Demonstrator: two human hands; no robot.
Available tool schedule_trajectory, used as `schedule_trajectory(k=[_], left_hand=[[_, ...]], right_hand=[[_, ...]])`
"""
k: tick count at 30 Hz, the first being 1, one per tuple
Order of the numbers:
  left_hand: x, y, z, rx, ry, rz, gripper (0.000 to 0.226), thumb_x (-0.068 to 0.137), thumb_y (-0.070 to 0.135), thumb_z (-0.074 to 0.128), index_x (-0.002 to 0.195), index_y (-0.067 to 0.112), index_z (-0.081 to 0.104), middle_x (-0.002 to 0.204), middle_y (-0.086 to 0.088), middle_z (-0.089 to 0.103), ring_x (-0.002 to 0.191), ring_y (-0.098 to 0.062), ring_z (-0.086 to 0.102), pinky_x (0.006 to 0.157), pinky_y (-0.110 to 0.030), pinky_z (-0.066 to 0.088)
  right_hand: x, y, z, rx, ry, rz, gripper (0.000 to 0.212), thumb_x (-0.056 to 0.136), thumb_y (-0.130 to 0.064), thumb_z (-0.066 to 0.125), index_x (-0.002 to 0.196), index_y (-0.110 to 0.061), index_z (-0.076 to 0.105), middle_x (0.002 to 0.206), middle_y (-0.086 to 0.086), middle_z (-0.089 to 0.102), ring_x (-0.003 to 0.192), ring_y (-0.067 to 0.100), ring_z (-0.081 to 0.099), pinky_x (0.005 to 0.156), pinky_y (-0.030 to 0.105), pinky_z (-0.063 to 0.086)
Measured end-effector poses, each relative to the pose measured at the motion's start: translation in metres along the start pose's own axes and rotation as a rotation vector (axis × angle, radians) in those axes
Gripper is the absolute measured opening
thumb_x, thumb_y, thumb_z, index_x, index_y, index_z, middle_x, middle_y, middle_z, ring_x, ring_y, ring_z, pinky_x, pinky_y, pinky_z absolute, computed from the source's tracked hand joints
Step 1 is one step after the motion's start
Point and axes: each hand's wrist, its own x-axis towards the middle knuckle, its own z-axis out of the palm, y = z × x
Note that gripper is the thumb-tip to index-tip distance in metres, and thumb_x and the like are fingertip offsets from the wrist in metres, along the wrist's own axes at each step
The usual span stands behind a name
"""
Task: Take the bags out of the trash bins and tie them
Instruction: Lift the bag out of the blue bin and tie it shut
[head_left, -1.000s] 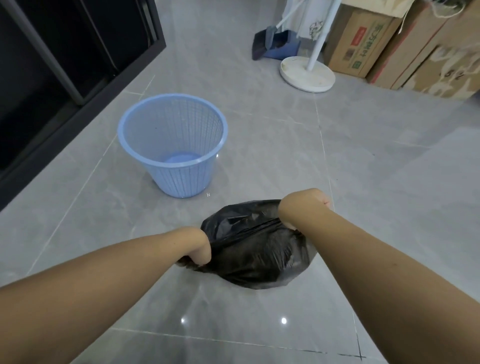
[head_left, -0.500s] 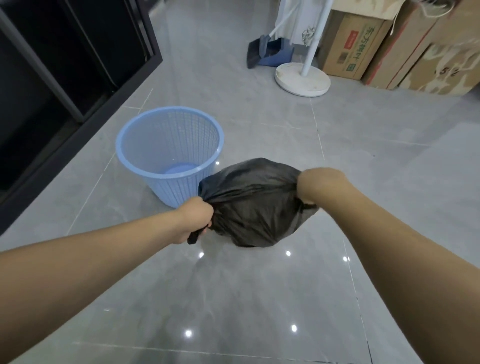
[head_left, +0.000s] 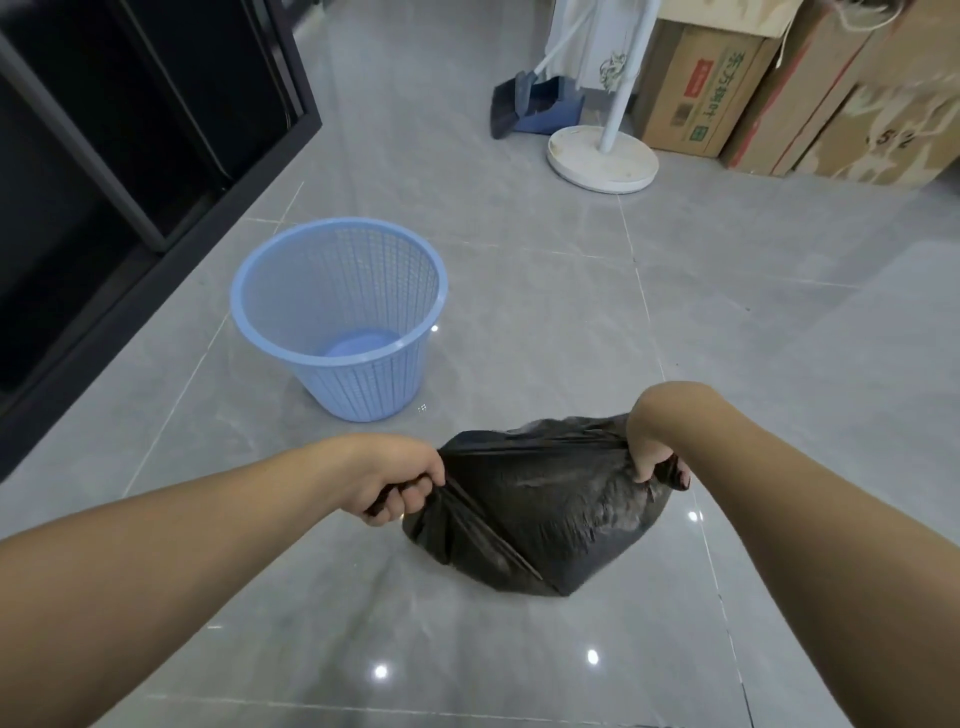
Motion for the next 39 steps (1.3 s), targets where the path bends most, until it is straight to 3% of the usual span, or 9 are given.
schedule_trajectory(k=[5, 8, 14, 20, 25, 30, 33, 36, 39], left_hand=[[-0.019, 0.03, -0.003, -0.277, 0.19, 0.448, 0.036, 0.093, 0.027, 0.047, 0.058, 0.02, 0.042, 0.052, -0.001, 0.051, 0.038, -0.014, 0.037, 0.042, -0.022, 0.03], [-0.031, 0.034, -0.006, -0.17, 0.227, 0.47, 0.033, 0.096, 0.025, 0.045, 0.063, 0.018, 0.041, 0.047, -0.002, 0.046, 0.037, -0.015, 0.038, 0.041, -0.019, 0.032], [-0.037, 0.03, -0.013, -0.107, 0.32, 0.491, 0.028, 0.093, 0.016, 0.041, 0.066, 0.018, 0.036, 0.043, 0.004, 0.029, 0.035, -0.011, 0.02, 0.038, -0.02, 0.021], [-0.039, 0.027, -0.023, -0.186, 0.25, 0.399, 0.024, 0.081, 0.01, 0.041, 0.063, 0.022, 0.029, 0.052, 0.003, 0.022, 0.043, -0.011, 0.013, 0.038, -0.02, 0.012], [-0.038, 0.03, -0.019, -0.419, 0.166, 0.318, 0.012, 0.074, 0.013, 0.034, 0.065, 0.022, 0.033, 0.055, 0.005, 0.017, 0.039, -0.009, 0.008, 0.039, -0.014, 0.006], [-0.039, 0.031, -0.023, -0.489, 0.154, 0.198, 0.019, 0.082, 0.02, 0.034, 0.066, 0.015, 0.043, 0.05, 0.006, 0.02, 0.033, -0.008, 0.011, 0.035, -0.011, 0.009], [-0.039, 0.028, -0.028, -0.549, 0.079, 0.088, 0.022, 0.086, 0.015, 0.034, 0.066, 0.014, 0.045, 0.047, 0.007, 0.022, 0.031, -0.009, 0.014, 0.033, -0.012, 0.01], [-0.036, 0.03, -0.024, -0.673, 0.044, 0.122, 0.026, 0.088, 0.013, 0.032, 0.066, 0.015, 0.045, 0.044, 0.006, 0.023, 0.029, -0.009, 0.016, 0.035, -0.014, 0.009], [-0.028, 0.04, -0.009, -0.805, 0.079, 0.272, 0.029, 0.089, 0.011, 0.027, 0.066, 0.017, 0.041, 0.045, 0.006, 0.023, 0.03, -0.008, 0.016, 0.039, -0.015, 0.008]], right_hand=[[-0.027, 0.036, -0.051, 0.294, 0.249, -0.111, 0.038, 0.097, -0.034, 0.052, 0.077, -0.002, 0.051, 0.061, 0.009, 0.049, 0.043, 0.018, 0.043, 0.036, 0.017, 0.037], [-0.034, 0.048, -0.062, 0.373, 0.348, -0.134, 0.045, 0.092, -0.044, 0.057, 0.07, -0.005, 0.049, 0.062, 0.008, 0.049, 0.048, 0.02, 0.042, 0.045, 0.023, 0.034], [-0.004, 0.034, -0.013, 0.289, -0.077, -0.083, 0.051, 0.082, -0.06, 0.062, 0.075, -0.009, 0.061, 0.051, -0.001, 0.057, 0.043, 0.015, 0.039, 0.055, 0.024, 0.038], [0.028, 0.036, 0.008, 1.308, -0.503, -0.536, 0.046, 0.078, -0.048, 0.068, 0.05, -0.016, 0.05, 0.043, -0.005, 0.026, 0.043, 0.012, 0.015, 0.044, 0.02, 0.025], [0.033, 0.019, 0.0, 1.836, -0.538, -0.792, 0.039, 0.084, -0.036, 0.062, 0.052, -0.018, 0.047, 0.057, 0.0, 0.044, 0.055, 0.015, 0.039, 0.06, 0.027, 0.042], [0.036, 0.017, -0.014, 1.797, -0.431, -0.78, 0.03, 0.08, -0.031, 0.063, 0.053, -0.016, 0.06, 0.082, 0.008, 0.073, 0.073, 0.024, 0.066, 0.072, 0.035, 0.05], [0.041, 0.032, -0.008, 1.554, -0.511, -0.758, 0.033, 0.085, -0.035, 0.059, 0.059, -0.015, 0.061, 0.064, 0.006, 0.065, 0.068, 0.023, 0.067, 0.084, 0.04, 0.053], [0.051, 0.035, 0.008, 1.314, -0.71, -0.81, 0.038, 0.09, -0.048, 0.055, 0.077, -0.014, 0.064, 0.045, -0.009, 0.034, 0.039, 0.006, 0.035, 0.051, 0.021, 0.042], [0.062, 0.022, 0.034, 1.2, -0.856, -0.897, 0.058, 0.086, -0.066, 0.048, 0.085, -0.011, 0.068, 0.044, -0.011, 0.024, 0.038, 0.004, 0.021, 0.044, 0.019, 0.023]])
